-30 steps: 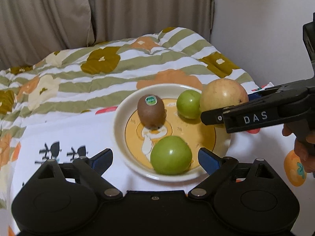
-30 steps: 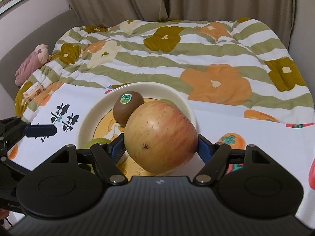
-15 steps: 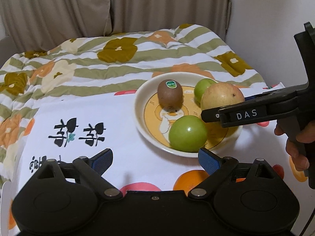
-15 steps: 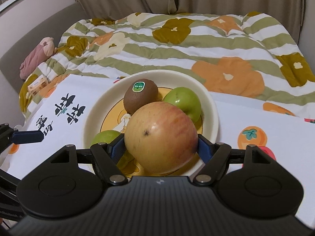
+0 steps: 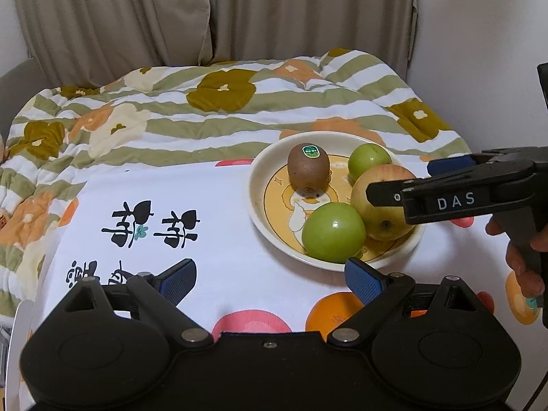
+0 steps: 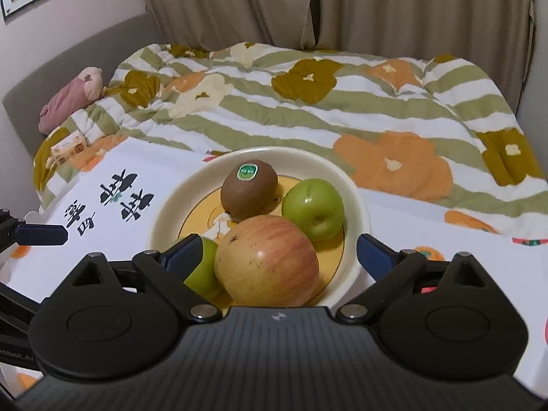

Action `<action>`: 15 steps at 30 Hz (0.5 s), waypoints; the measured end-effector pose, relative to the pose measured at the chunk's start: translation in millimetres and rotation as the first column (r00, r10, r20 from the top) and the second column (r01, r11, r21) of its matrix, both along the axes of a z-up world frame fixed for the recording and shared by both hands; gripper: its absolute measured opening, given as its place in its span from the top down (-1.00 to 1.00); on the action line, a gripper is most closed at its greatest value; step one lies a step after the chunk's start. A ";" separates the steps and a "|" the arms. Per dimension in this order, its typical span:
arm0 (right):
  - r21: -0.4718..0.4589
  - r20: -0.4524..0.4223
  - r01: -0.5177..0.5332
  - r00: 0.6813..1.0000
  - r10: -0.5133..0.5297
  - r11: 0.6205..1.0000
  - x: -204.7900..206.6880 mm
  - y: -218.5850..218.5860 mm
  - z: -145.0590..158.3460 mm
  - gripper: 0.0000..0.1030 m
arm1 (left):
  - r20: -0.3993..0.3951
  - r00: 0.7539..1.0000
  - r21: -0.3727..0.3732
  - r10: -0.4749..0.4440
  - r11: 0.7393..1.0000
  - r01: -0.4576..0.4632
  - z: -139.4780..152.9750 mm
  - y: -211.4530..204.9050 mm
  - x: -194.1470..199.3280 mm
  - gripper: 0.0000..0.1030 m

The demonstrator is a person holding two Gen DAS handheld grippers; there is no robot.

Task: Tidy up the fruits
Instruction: 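Open the left tool over the bowl while the right tool releases the red apple, then withdraw both tools from the bowl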

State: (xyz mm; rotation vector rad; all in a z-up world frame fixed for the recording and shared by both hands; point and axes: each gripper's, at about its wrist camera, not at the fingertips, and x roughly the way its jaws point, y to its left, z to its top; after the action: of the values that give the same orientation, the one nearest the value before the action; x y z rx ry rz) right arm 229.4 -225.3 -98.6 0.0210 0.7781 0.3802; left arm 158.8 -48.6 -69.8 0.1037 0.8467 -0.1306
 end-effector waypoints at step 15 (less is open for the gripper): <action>0.015 0.061 0.073 0.995 -0.074 0.997 -49.0 -7.5 47.9 -1.00 | 0.084 0.996 -0.041 0.022 0.999 -0.018 38.2 10.1 -33.8 -0.87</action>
State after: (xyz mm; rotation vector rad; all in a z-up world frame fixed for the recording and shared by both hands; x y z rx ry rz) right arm 180.4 -232.8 -50.7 0.0495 0.7126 0.3145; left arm 125.0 -38.5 -31.7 0.0628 0.7603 -0.1233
